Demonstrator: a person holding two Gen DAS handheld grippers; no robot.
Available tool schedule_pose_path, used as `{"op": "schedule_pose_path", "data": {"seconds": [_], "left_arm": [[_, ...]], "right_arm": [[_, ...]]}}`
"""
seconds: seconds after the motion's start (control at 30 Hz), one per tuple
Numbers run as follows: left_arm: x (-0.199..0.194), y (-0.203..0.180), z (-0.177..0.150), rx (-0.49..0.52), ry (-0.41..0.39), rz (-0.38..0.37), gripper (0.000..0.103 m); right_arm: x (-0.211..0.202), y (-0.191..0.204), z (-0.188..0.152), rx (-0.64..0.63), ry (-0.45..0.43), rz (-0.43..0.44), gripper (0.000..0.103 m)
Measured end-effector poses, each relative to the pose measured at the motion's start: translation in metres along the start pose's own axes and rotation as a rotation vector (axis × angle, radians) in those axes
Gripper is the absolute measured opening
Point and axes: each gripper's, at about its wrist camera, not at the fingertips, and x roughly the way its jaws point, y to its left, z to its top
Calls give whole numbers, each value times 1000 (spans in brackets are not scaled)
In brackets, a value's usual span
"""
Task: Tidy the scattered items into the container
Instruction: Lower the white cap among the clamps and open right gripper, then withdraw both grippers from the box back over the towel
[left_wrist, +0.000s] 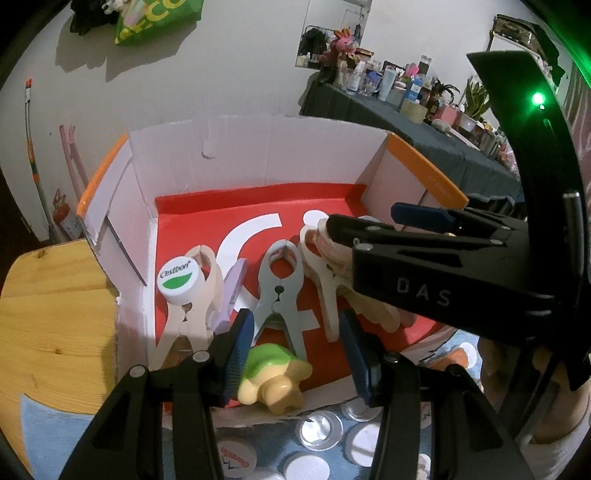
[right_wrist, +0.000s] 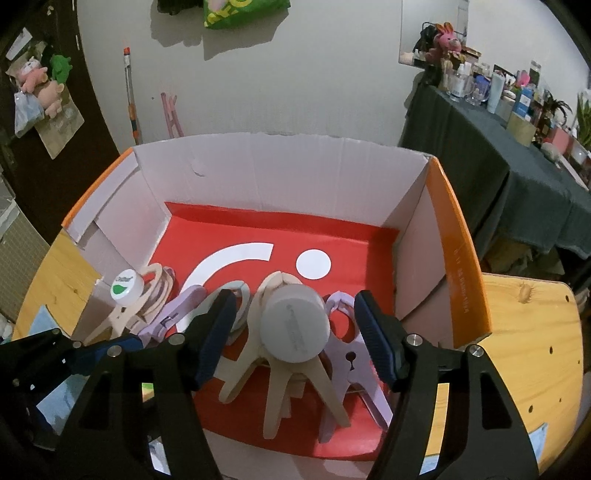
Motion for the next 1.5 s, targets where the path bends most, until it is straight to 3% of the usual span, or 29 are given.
{"op": "schedule_pose_path", "data": {"seconds": [0.2,0.33,0.63,0.67,0.87,1.23,1.5], "left_arm": [[-15,-3,1,8,-29,9,53],[-30,-7,-3,17,-58,14,61],[-67,-13,-14,36,-110,35,66],[-71,-13,-14,37,-116,37,71],[-97,-15,-27,52,-160,51,74],[-132,-8,-57,41,-207,70,86],[-133,3,-82,15,-186,75,87]], "right_arm": [[-14,4,1,-3,-26,1,65],[-25,9,0,-8,-41,-2,65],[-55,19,-6,-16,-76,-7,66],[-59,20,-8,-18,-82,-8,66],[-80,25,-16,-19,-110,-20,72],[-116,34,-48,-29,-118,-12,72],[-133,41,-80,-42,-106,-1,73]]}}
